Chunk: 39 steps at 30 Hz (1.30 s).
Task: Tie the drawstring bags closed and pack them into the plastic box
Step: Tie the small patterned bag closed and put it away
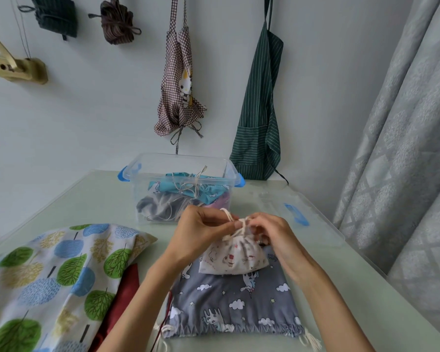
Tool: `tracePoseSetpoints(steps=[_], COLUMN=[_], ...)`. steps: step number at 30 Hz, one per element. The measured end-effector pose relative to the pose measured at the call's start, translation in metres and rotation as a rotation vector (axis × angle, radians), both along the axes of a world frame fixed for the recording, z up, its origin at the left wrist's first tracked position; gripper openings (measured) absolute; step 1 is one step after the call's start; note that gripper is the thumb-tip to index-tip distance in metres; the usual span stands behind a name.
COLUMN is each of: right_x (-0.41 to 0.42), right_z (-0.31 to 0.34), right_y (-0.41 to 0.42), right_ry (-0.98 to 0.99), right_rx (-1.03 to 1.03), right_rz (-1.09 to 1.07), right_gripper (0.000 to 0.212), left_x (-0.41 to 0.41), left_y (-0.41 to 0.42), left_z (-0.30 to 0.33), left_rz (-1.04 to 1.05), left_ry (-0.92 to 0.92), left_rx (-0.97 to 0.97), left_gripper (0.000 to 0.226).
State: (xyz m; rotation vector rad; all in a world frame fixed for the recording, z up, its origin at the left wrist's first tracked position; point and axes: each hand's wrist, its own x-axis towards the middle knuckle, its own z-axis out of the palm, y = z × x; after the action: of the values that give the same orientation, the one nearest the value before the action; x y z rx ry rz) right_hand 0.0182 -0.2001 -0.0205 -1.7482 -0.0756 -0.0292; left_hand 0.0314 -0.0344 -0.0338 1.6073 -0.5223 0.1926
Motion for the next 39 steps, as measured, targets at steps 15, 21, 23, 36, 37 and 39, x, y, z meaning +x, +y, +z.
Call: tracePoseSetpoints(steps=[15, 21, 23, 36, 37, 39], right_x=[-0.003, 0.002, 0.003, 0.009, 0.009, 0.009], right_z=[0.009, 0.007, 0.006, -0.015, -0.015, -0.014], right_y=[-0.023, -0.034, -0.027, -0.014, -0.015, -0.016], right_ry=[-0.293, -0.386, -0.419, -0.032, 0.005, 0.063], right_rx=[-0.227, -0.307, -0.347, -0.817, -0.796, -0.764], right_rz=[-0.127, -0.289, -0.326, -0.158, -0.125, -0.091], right_gripper=[0.044, 0.044, 0.045, 0.044, 0.044, 0.045], left_x=[0.003, 0.004, 0.002, 0.006, 0.005, 0.004], left_y=[0.001, 0.003, -0.001, 0.006, 0.008, 0.008], left_z=[0.001, 0.007, 0.009, -0.007, -0.003, 0.005], left_rz=[0.032, 0.337, 0.413, 0.313, 0.275, 0.209], left_ry=[0.045, 0.022, 0.027, 0.312, 0.282, 0.21], left_rx=[-0.002, -0.113, -0.189, -0.253, -0.233, -0.187], left_gripper=[0.019, 0.015, 0.017, 0.02, 0.021, 0.022])
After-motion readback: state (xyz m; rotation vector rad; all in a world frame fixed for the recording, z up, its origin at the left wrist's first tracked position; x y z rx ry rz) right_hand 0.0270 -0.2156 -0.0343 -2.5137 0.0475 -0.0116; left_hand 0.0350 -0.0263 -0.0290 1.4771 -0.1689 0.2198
